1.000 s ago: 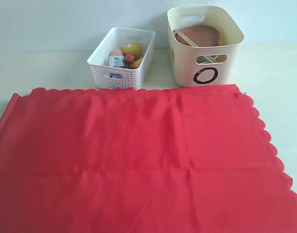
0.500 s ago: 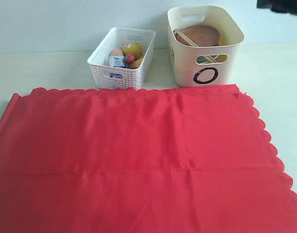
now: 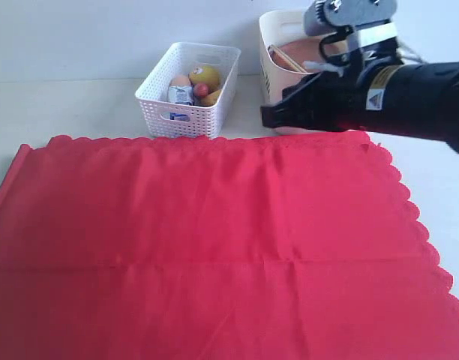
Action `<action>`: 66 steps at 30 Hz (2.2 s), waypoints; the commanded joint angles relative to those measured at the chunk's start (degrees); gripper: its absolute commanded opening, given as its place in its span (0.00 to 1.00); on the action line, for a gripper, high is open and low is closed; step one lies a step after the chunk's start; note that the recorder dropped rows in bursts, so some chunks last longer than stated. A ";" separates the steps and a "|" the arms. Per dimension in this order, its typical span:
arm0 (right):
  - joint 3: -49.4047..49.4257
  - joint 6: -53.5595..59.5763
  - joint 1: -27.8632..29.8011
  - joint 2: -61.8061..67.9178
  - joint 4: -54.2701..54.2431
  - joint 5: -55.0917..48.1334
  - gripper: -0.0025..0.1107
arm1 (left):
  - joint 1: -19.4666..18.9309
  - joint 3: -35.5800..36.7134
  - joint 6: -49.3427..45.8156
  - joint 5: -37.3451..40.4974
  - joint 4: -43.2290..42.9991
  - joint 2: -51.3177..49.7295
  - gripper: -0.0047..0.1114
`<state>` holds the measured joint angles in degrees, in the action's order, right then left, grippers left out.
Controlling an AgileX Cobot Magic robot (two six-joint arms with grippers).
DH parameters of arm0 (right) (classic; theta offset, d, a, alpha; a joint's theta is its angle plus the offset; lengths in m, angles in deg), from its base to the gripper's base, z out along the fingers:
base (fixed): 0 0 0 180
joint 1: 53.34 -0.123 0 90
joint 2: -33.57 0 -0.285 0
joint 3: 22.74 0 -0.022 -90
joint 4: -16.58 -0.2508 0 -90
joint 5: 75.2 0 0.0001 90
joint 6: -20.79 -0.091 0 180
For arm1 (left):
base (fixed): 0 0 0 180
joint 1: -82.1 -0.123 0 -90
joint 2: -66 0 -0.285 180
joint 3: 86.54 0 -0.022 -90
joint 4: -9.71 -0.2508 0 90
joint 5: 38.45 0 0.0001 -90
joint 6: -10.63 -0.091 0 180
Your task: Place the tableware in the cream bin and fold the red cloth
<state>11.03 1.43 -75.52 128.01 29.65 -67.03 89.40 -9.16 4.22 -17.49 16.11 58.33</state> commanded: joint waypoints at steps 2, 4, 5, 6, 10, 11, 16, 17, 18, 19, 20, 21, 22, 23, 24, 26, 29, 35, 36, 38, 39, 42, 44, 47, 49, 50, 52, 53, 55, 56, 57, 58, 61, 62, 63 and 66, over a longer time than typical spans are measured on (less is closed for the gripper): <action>0.35 0.72 -1.95 6.29 1.02 5.01 0.02 | 0.29 -0.16 0.32 -0.60 -0.13 -0.12 0.04; 0.35 0.80 -2.08 8.04 1.02 6.14 0.02 | 0.29 -0.16 0.32 -0.60 -0.13 -0.12 0.04; 0.35 0.80 -2.08 8.80 1.02 6.72 0.02 | 0.29 -0.16 0.32 -0.60 -0.13 -0.12 0.04; 0.35 0.80 -2.08 9.21 1.02 7.03 0.02 | 0.27 -0.16 0.32 -0.60 -0.29 -0.12 0.04; 0.35 0.95 -2.08 10.15 1.02 7.23 0.02 | 0.27 -0.16 -6.78 -0.60 -4.86 -0.12 0.04; 0.35 1.17 -2.08 10.15 1.02 7.23 0.02 | 0.27 -0.16 -7.12 -0.60 -4.97 -0.12 0.04; 0.35 1.23 -2.08 10.15 1.02 7.09 0.02 | 0.27 -0.16 -7.01 -3.37 -6.96 -0.12 0.04; 0.35 1.26 -2.08 10.15 1.02 6.59 0.02 | 0.27 -0.16 -6.91 -5.45 -6.86 -0.12 0.04; 0.35 1.26 -2.08 10.15 1.66 5.67 0.02 | 0.27 -0.16 -6.05 -8.96 -5.43 -0.12 0.04; 0.35 1.26 -2.08 10.15 3.49 5.13 0.02 | 0.27 -0.16 -3.78 -12.34 -1.95 -0.12 0.04; 0.35 1.26 -2.08 10.15 5.37 4.87 0.02 | 0.27 -0.16 0.97 -16.99 4.66 -0.12 0.04; 0.35 1.26 -2.08 10.25 6.64 4.89 0.02 | 0.27 -0.16 6.40 -21.56 11.79 -0.12 0.04; 0.35 1.26 -2.08 10.24 6.89 4.75 0.02 | 0.27 -0.16 10.46 -24.63 16.45 -0.12 0.04; 0.35 1.26 -2.08 10.24 6.89 4.57 0.02 | 0.27 -0.16 12.07 -27.69 19.84 -0.12 0.04; 0.35 1.26 -2.08 10.24 7.00 3.95 0.02 | 0.27 -0.16 12.69 -31.49 20.67 -0.12 0.04; 0.35 1.26 -2.08 10.53 6.99 2.76 0.02 | 0.27 -0.16 13.70 -38.86 20.09 -0.12 0.04; 0.12 1.26 -2.08 12.38 8.61 2.23 0.02 | 0.27 -2.15 13.90 -42.94 13.84 -0.12 0.04; -1.69 1.26 -2.08 17.92 8.69 1.17 0.02 | 0.02 -5.10 11.30 -39.62 10.32 -11.65 0.04; -1.69 1.26 -2.08 18.48 8.69 1.55 0.02 | 0.02 -5.37 11.30 -39.62 10.32 -13.98 0.04; -1.69 1.26 -2.08 19.12 8.69 1.83 0.02 | 0.02 -5.86 9.97 -39.78 10.32 -19.82 0.04; -1.69 1.26 -2.08 19.25 8.69 1.83 0.02 | 0.02 -6.00 9.01 -40.04 10.32 -22.04 0.04; -1.69 1.26 -2.08 19.25 8.69 1.83 0.02 | 0.02 -6.51 7.15 -40.83 10.32 -29.90 0.04; -1.69 1.26 -2.08 19.22 8.69 2.03 0.02 | 0.02 -7.05 6.40 -40.95 10.32 -35.00 0.04; -1.69 1.26 -2.08 19.22 8.69 2.03 0.02 | 0.02 -8.41 6.40 -40.84 10.32 -42.52 0.08; -1.69 1.26 -2.08 19.22 8.69 2.03 0.02 | 0.02 -9.44 6.40 -40.84 10.32 -47.50 0.17; -1.69 1.26 -2.08 19.22 8.69 2.03 0.02 | 0.02 -10.07 6.09 -40.84 10.32 -50.30 0.22; -1.69 1.26 -2.08 19.22 8.69 2.03 0.02 | 0.02 -11.21 5.01 -40.96 10.32 -55.59 0.32; -1.69 1.26 -2.08 19.22 8.69 2.03 0.02 | 0.02 -11.72 4.90 -41.23 10.32 -58.06 0.38; -1.69 1.26 -2.08 19.22 8.69 2.14 0.02 | 0.02 -12.43 4.90 -42.45 10.32 -62.31 0.47; -1.69 1.26 -2.08 19.22 8.69 2.14 0.02 | 0.02 -13.02 4.90 -42.71 10.43 -64.58 0.51; -1.69 1.26 -2.08 19.22 8.69 2.14 0.02 | -0.09 -13.63 4.60 -42.85 10.43 -66.76 0.55; -1.69 1.26 -2.08 19.22 8.69 2.14 0.02 | -0.32 -14.20 3.86 -42.85 10.51 -68.51 0.58; -1.69 1.26 -2.08 19.22 8.69 2.14 0.02 | -2.31 -16.45 3.41 -42.48 12.74 -74.27 0.68; -1.69 1.26 -2.08 19.22 8.69 2.14 0.02 | -3.18 -17.27 3.41 -42.20 13.84 -76.13 0.71; -1.69 1.26 -2.08 19.22 8.69 2.14 0.02 | -4.08 -18.26 3.41 -41.00 14.18 -78.18 0.73; -1.69 1.26 -2.08 19.22 8.69 2.14 0.02 | -6.20 -22.17 3.51 -33.99 13.32 -82.29 0.76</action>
<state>9.72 2.19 -77.43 147.11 37.74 -65.55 84.92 -28.10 8.01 -56.43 29.34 -20.55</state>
